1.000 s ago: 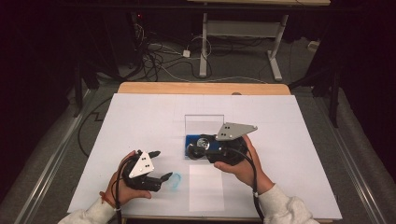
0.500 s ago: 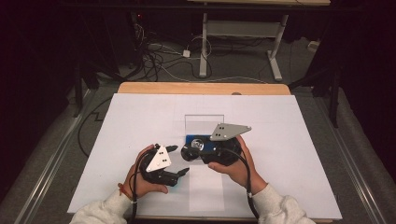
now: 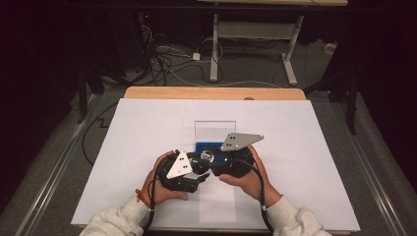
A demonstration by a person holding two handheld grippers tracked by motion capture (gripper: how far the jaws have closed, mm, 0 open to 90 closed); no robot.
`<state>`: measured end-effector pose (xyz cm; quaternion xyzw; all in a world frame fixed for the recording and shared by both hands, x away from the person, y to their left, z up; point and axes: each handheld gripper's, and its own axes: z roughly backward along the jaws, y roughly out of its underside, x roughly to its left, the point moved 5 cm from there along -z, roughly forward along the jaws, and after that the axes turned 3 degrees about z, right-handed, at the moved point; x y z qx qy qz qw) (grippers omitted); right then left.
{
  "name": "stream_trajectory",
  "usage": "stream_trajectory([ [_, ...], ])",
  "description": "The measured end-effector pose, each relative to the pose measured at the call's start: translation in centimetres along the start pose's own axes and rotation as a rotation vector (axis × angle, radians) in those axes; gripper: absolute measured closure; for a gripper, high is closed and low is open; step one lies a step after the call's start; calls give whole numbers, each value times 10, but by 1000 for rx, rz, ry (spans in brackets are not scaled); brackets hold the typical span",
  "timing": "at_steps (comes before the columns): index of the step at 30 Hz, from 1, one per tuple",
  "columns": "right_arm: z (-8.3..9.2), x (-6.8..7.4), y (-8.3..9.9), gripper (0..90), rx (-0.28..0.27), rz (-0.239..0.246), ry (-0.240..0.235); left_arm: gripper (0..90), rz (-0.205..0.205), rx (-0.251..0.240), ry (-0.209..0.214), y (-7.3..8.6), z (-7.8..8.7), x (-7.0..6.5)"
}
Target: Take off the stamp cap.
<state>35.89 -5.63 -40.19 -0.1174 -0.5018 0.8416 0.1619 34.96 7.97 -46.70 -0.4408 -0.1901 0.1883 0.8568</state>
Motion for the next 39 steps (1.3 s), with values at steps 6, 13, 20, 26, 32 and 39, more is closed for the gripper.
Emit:
stream_trajectory([
  [6,-2,0,3,572,17,-3,5,348,-19,26,-7,2,-2,-1],
  [13,-5,0,7,572,33,-2,3,364,-33,67,-19,3,-3,-1],
  [20,-8,3,9,572,42,4,17,368,-20,111,12,5,-4,-1],
  [26,-8,5,12,572,35,0,29,368,-6,113,41,7,-5,-2],
  [32,-6,9,14,573,19,1,55,368,6,108,76,7,-6,-4],
  [39,-3,14,21,573,13,-10,81,367,13,109,93,8,-8,-9],
])
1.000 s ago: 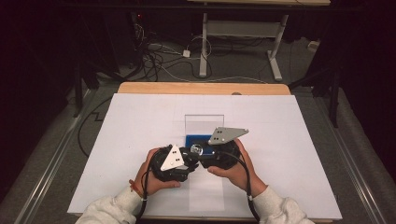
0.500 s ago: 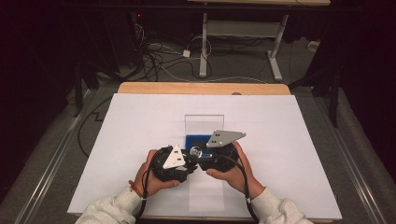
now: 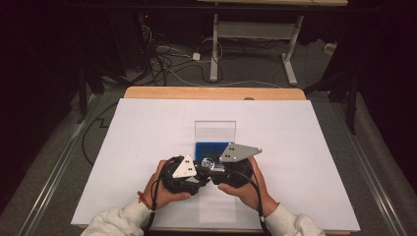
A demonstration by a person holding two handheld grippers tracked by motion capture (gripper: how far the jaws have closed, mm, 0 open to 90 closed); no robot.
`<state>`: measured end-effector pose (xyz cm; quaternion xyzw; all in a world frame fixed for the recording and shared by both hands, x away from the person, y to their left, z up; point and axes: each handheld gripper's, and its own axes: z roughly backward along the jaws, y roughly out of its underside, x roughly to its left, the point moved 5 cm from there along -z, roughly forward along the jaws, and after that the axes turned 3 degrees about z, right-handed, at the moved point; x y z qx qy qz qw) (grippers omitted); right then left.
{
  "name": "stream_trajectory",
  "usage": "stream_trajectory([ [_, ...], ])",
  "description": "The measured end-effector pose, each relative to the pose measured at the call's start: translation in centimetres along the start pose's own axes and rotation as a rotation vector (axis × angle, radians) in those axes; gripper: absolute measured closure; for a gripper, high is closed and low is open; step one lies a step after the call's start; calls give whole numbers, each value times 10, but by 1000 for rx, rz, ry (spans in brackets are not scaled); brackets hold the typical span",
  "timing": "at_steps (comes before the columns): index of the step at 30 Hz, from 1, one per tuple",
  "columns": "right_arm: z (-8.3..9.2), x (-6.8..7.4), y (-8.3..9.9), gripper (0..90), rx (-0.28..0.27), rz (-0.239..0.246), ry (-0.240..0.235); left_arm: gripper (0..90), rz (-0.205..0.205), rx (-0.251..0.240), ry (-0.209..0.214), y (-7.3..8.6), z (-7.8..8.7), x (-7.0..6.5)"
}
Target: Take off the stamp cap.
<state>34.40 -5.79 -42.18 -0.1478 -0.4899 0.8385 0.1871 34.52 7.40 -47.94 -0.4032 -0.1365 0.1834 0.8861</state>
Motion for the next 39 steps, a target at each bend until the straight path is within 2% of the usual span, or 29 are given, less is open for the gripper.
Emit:
stream_trajectory([
  [1,1,1,0,573,-5,-2,3,368,10,0,13,0,0,-1],
  [2,2,1,1,573,-11,0,1,370,64,-3,8,2,0,5],
  [3,5,2,0,573,-15,17,21,370,116,-10,0,6,2,13],
  [4,9,3,-1,573,-35,20,11,370,116,-10,0,6,2,13],
  [5,13,5,-3,573,-52,21,-7,370,126,-27,-14,11,9,22],
  [7,21,4,-4,573,-58,47,32,369,112,-37,-20,10,12,22],
  [8,21,4,-4,573,-58,47,32,369,101,-40,-32,9,14,21],
  [9,24,1,-4,573,-66,27,28,369,86,-34,-42,9,14,20],
  [10,29,-6,-2,573,-68,13,44,369,72,-33,-43,9,14,19],
  [15,38,-12,2,573,-51,16,57,368,72,-25,-40,13,15,21],
  [22,50,-19,9,573,-30,17,82,368,79,-35,-69,17,26,29],
  [30,61,-27,16,572,-5,12,112,368,77,-24,-111,25,40,37],
  [34,66,-29,20,572,8,21,117,368,69,-12,-139,30,47,38],
  [39,73,-34,27,572,27,16,135,368,77,-20,-160,37,59,39],
])
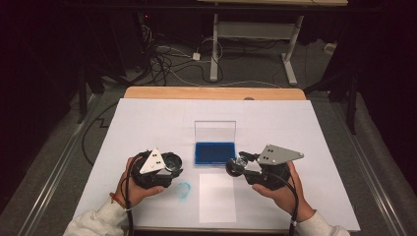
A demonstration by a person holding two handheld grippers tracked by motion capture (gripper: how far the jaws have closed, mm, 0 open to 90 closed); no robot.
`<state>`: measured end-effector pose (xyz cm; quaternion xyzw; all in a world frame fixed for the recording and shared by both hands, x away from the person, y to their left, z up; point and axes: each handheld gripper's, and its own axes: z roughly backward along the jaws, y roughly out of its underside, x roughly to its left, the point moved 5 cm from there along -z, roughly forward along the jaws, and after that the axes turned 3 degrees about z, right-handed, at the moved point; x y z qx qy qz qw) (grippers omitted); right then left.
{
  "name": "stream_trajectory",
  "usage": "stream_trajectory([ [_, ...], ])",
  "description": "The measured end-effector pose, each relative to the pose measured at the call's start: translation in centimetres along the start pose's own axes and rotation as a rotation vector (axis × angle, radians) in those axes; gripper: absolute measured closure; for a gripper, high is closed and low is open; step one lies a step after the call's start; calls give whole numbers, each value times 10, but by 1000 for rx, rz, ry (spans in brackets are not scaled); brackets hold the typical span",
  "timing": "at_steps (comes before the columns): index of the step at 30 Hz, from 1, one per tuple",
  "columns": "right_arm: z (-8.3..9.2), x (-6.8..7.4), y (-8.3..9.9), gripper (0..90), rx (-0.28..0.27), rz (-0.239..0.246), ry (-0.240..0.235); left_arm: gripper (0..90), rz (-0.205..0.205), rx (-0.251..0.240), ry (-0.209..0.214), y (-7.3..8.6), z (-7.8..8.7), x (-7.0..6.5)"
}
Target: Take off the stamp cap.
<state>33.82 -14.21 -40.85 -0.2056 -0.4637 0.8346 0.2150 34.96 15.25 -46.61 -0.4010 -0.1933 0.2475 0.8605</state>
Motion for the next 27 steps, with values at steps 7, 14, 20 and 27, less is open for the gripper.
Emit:
stream_trajectory([
  [7,4,-7,6,572,16,-9,18,368,11,-23,-13,16,13,3],
  [14,6,-12,11,573,30,-17,33,367,15,-16,-26,30,25,4],
  [20,6,-14,12,572,33,-21,40,367,19,-2,-33,40,31,1],
  [27,8,-15,11,572,29,-15,48,367,34,3,-38,48,37,-1],
])
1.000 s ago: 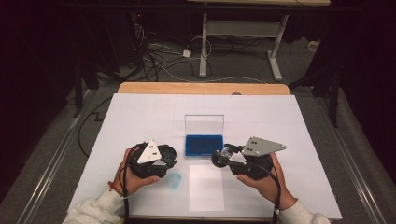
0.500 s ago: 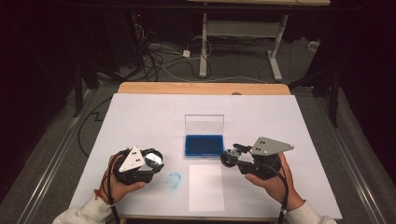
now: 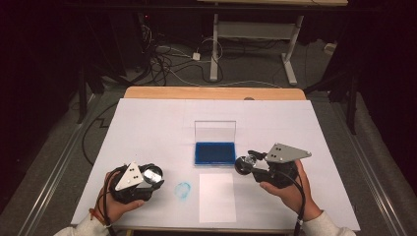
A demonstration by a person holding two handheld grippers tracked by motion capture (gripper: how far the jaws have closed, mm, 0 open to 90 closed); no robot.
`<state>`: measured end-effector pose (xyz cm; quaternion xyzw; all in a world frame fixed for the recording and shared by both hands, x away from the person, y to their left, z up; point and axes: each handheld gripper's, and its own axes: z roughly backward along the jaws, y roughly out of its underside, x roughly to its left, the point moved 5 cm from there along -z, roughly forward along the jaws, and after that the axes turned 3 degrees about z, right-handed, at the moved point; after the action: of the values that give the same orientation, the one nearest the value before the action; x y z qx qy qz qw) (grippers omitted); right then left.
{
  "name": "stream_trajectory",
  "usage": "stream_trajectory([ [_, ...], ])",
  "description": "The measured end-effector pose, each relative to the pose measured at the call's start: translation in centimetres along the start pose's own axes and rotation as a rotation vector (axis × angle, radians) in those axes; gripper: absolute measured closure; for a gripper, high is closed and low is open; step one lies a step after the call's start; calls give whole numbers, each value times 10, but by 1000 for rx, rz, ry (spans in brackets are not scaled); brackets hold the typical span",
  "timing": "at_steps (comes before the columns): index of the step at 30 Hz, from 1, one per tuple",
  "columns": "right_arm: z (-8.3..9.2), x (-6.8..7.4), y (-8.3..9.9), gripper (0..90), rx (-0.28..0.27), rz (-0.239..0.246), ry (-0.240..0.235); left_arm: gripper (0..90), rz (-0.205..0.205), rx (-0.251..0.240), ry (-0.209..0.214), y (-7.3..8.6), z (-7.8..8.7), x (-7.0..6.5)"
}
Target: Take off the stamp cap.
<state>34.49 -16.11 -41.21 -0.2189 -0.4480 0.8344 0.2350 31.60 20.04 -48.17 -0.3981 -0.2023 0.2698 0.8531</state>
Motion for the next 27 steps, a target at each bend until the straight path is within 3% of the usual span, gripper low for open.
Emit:
stream_trajectory([
  [14,0,-6,-7,572,-11,12,25,367,8,1,-2,1,-3,2],
  [27,-2,-15,-18,572,-33,10,48,367,15,16,22,3,-7,3],
])
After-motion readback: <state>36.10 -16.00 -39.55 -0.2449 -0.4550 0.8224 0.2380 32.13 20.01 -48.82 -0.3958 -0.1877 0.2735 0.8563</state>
